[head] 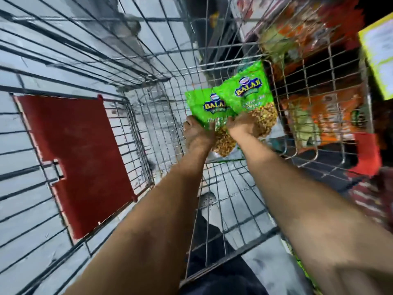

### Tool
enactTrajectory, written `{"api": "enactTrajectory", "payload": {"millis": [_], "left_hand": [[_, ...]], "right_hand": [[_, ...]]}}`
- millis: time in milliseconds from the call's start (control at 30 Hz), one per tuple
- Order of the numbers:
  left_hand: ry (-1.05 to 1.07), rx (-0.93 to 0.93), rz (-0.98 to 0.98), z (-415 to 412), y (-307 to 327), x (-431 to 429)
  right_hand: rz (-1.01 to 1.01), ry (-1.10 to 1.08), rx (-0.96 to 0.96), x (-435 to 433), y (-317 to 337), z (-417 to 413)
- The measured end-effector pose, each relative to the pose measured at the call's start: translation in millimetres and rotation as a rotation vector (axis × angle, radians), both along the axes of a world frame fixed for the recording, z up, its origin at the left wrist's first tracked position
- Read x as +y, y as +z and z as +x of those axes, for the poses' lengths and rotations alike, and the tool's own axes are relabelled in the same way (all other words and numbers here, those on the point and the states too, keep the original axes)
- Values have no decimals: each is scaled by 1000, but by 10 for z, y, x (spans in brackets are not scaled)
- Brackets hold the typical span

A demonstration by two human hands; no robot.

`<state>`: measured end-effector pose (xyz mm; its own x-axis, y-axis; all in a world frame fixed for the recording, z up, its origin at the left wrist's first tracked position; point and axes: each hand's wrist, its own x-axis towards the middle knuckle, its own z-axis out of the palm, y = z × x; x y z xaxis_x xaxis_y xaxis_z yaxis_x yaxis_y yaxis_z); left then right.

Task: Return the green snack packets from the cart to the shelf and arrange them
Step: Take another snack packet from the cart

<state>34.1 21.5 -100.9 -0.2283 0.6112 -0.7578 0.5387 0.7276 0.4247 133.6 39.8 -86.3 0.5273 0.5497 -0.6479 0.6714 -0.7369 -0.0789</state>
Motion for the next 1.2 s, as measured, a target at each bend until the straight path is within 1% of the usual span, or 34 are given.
{"api": "enactTrajectory", "payload": {"millis": [67,167,333,467,533,700,867,933,1033,1200], "left_hand": [[62,-45,-48,23,-39,21],[147,-90,-65,21,-90,42],[83,-36,-70,-90,-153,-7],[126,-81,-31,-170,-128,-23],[109,-77,2,-199,-62,-23],[113,-96,66,-282,316,-79],[210,-164,122,-411,730,-144],[246,-204,163,-462,962,-154],[204,-209,249,-481,1281,-119],[85,-191,436,-335,1843,-69]], "right_hand": [[-37,18,-17,34,-51,2],[-68,-5,30,86,-168,65],[-135,20,170,133,-210,148],[-160,10,112,151,-149,127],[-142,-11,140,155,-51,99],[-65,-54,255,77,291,74],[75,-173,340,-56,772,12],[152,-185,391,-136,956,22],[241,-179,426,-193,1241,61],[475,-270,430,-274,1804,201]]}}
